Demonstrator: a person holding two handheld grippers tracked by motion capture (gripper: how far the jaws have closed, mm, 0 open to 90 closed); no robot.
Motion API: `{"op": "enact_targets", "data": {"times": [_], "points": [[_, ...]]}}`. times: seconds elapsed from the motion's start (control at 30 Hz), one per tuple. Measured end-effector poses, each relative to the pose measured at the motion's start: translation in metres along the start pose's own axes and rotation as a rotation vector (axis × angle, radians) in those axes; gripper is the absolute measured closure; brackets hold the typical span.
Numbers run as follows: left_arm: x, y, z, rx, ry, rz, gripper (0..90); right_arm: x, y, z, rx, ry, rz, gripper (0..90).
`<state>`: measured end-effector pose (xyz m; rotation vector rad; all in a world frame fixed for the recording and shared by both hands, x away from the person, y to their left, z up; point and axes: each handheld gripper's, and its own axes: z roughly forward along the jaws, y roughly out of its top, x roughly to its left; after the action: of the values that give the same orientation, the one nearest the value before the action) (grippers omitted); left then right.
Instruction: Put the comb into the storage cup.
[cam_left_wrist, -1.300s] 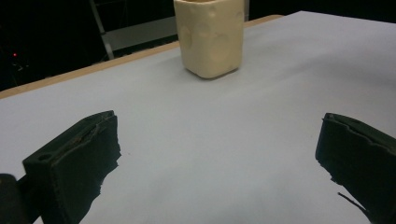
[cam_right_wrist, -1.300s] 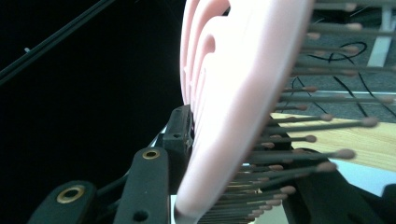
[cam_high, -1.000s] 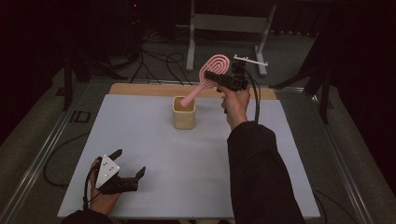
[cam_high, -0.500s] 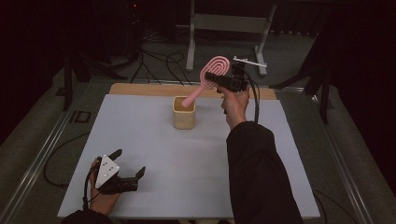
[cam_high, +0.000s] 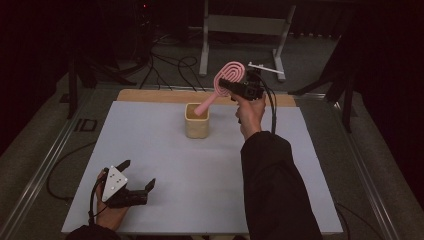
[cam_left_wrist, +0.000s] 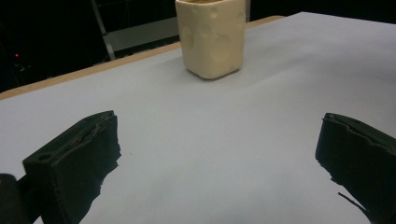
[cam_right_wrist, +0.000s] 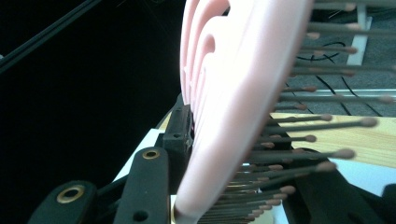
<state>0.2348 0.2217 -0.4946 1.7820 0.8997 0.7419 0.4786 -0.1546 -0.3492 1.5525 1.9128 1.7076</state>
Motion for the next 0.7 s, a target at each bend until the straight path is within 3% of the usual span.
{"op": "enact_targets", "data": {"times": [0.7], "points": [[-0.0005, 0.0001, 0.0002, 0.000, 0.000, 0.001, 0.0, -0.0004, -0.0089, 0.0053, 0.000, -0.020, -0.021, 63.6]]}}
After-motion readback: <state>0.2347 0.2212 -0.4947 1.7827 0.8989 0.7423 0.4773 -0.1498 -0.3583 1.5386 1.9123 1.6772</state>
